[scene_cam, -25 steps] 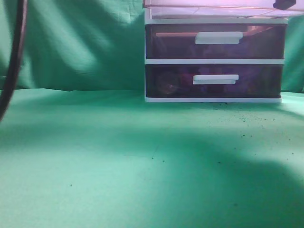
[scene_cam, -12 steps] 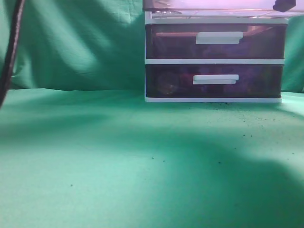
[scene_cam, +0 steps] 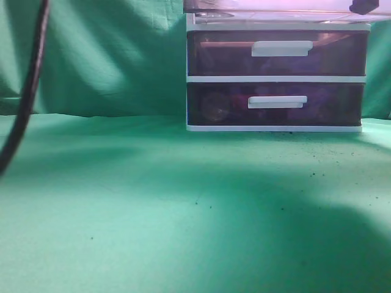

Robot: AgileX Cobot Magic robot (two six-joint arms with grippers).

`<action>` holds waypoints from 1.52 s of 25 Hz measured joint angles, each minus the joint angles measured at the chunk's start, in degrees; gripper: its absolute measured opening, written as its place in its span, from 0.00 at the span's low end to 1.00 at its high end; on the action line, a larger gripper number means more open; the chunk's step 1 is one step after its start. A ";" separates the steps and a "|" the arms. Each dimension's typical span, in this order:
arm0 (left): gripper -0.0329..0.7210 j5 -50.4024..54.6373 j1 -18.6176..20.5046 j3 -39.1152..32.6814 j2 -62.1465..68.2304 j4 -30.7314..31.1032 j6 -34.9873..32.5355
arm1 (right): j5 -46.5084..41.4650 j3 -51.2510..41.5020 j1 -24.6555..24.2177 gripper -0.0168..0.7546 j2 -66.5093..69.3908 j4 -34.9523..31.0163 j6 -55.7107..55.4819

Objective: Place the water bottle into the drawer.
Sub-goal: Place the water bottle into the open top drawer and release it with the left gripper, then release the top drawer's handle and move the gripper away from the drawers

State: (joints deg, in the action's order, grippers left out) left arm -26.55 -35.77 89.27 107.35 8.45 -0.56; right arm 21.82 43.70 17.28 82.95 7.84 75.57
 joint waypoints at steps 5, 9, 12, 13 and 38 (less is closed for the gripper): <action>0.79 -7.21 0.00 3.46 6.68 5.06 7.79 | 0.37 0.00 0.35 0.15 0.00 -1.26 -1.01; 0.79 -15.51 -0.21 11.04 12.53 10.36 15.60 | 0.58 0.00 0.35 0.15 0.00 -1.26 -2.60; 0.79 -14.85 -0.48 18.19 15.98 13.32 19.12 | 0.62 0.00 0.35 0.15 0.00 -1.26 -3.25; 0.79 -14.09 -0.48 20.33 16.96 14.60 20.11 | 0.62 0.00 0.35 0.15 0.00 -1.16 -3.35; 0.04 55.88 -0.28 26.51 2.38 39.17 34.50 | 0.84 1.00 0.35 0.15 0.49 -1.97 0.69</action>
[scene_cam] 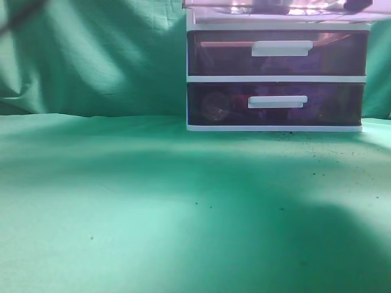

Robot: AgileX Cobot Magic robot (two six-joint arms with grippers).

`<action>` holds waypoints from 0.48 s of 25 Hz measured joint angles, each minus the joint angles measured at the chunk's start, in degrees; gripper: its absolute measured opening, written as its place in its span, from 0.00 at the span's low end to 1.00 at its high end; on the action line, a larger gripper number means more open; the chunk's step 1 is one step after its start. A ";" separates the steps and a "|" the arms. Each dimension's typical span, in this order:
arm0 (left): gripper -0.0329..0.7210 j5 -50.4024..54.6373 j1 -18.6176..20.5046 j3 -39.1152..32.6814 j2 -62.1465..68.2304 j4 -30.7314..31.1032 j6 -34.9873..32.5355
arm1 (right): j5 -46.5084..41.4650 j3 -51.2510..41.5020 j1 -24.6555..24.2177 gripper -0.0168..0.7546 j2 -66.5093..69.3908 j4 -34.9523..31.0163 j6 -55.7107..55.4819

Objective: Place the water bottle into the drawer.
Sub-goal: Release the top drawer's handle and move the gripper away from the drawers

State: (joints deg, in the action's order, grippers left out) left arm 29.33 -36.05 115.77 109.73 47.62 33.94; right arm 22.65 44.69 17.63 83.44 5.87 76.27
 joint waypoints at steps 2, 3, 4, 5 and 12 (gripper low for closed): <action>0.04 8.92 0.00 0.00 -3.38 -7.04 -7.34 | -1.15 1.67 0.00 0.15 0.38 -0.45 0.78; 0.04 13.97 0.00 0.00 -5.13 -10.92 -11.64 | -1.60 2.77 -0.12 0.15 0.50 -0.58 0.88; 0.04 18.76 0.00 0.00 -6.75 -13.91 -15.55 | -2.40 3.96 -0.39 0.15 0.79 -0.47 1.34; 0.04 22.26 0.00 -0.11 -8.27 -17.08 -18.32 | -3.09 4.99 -0.63 0.15 1.25 -0.37 1.61; 0.04 24.94 0.00 -20.60 -22.95 -24.32 -23.24 | -7.07 15.91 -2.78 0.15 9.09 -0.36 5.25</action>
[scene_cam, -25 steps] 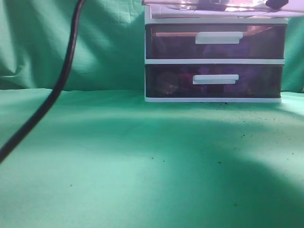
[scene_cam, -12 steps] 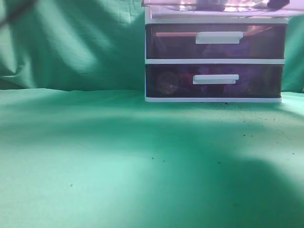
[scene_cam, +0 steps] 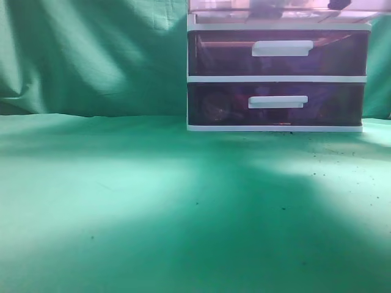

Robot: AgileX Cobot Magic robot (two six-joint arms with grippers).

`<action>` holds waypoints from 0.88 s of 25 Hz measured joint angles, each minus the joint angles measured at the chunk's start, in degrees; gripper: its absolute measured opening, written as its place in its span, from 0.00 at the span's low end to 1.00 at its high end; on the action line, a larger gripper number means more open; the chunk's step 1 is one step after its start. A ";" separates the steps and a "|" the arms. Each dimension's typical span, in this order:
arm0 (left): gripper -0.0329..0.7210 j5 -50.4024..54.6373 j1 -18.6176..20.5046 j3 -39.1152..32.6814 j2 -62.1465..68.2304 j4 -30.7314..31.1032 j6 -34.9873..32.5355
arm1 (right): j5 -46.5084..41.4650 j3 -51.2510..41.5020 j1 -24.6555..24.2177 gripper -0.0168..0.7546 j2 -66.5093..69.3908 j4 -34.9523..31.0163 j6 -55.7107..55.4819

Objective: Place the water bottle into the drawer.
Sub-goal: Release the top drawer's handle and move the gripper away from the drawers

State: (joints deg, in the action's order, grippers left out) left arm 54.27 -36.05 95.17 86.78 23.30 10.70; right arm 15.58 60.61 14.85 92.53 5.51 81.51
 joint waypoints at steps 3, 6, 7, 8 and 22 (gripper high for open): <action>0.04 -3.10 0.00 -12.63 -7.65 -3.00 0.00 | -1.03 4.27 -0.48 0.15 3.25 -0.24 0.69; 0.04 -6.00 0.00 -23.14 -15.20 -6.67 0.00 | -1.92 8.35 -0.92 0.15 6.40 -0.23 0.69; 0.04 -6.87 0.00 -26.02 -17.66 -7.85 0.00 | -2.13 9.58 -0.92 0.15 7.39 -0.23 0.73; 0.04 -7.58 0.00 -28.06 -19.61 -8.91 0.00 | -2.13 10.50 -1.06 0.15 8.21 -0.23 0.82; 0.04 -9.36 0.00 -34.26 -28.89 -11.31 0.00 | -1.98 15.51 -1.40 0.15 12.42 -0.36 1.30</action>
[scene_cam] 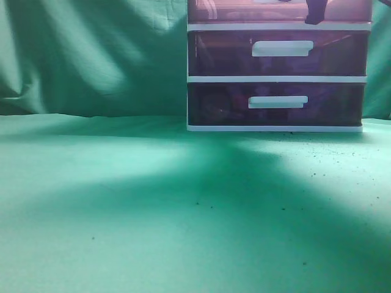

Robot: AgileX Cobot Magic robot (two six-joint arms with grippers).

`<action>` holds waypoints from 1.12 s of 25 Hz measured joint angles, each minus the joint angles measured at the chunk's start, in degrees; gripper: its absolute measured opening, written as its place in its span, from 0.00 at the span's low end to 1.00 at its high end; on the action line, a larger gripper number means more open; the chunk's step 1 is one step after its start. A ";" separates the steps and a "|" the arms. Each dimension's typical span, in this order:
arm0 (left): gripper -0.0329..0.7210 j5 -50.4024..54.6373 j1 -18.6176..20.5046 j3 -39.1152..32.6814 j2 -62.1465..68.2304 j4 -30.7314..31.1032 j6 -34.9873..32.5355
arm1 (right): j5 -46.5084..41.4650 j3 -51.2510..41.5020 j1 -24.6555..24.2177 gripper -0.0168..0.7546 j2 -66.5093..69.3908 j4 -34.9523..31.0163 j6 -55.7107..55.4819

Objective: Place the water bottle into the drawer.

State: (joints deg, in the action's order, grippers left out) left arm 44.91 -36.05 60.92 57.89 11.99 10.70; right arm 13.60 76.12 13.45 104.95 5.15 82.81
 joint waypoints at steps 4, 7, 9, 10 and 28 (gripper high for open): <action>0.04 -0.26 0.00 -0.42 0.00 0.11 0.00 | 0.13 0.27 -0.08 0.29 0.00 -0.59 -1.21; 0.04 -0.26 0.00 -0.42 0.00 0.32 0.00 | 0.94 0.11 0.47 0.52 -0.47 -1.15 -1.60; 0.04 -0.26 0.00 -0.47 0.00 0.45 0.00 | 1.50 -0.94 1.56 0.63 -1.36 -1.30 -1.70; 0.04 -0.26 0.00 -0.47 0.00 0.67 0.00 | 1.62 -1.55 1.95 0.66 -1.78 -1.29 -1.70; 0.04 -4.81 0.00 -2.73 -3.09 0.54 0.00 | -2.74 -14.89 12.13 0.67 -20.81 -22.14 -1.92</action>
State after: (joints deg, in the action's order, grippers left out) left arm 40.10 -36.05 58.18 54.80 12.54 10.70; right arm 10.85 61.23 25.57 84.15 -17.00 80.89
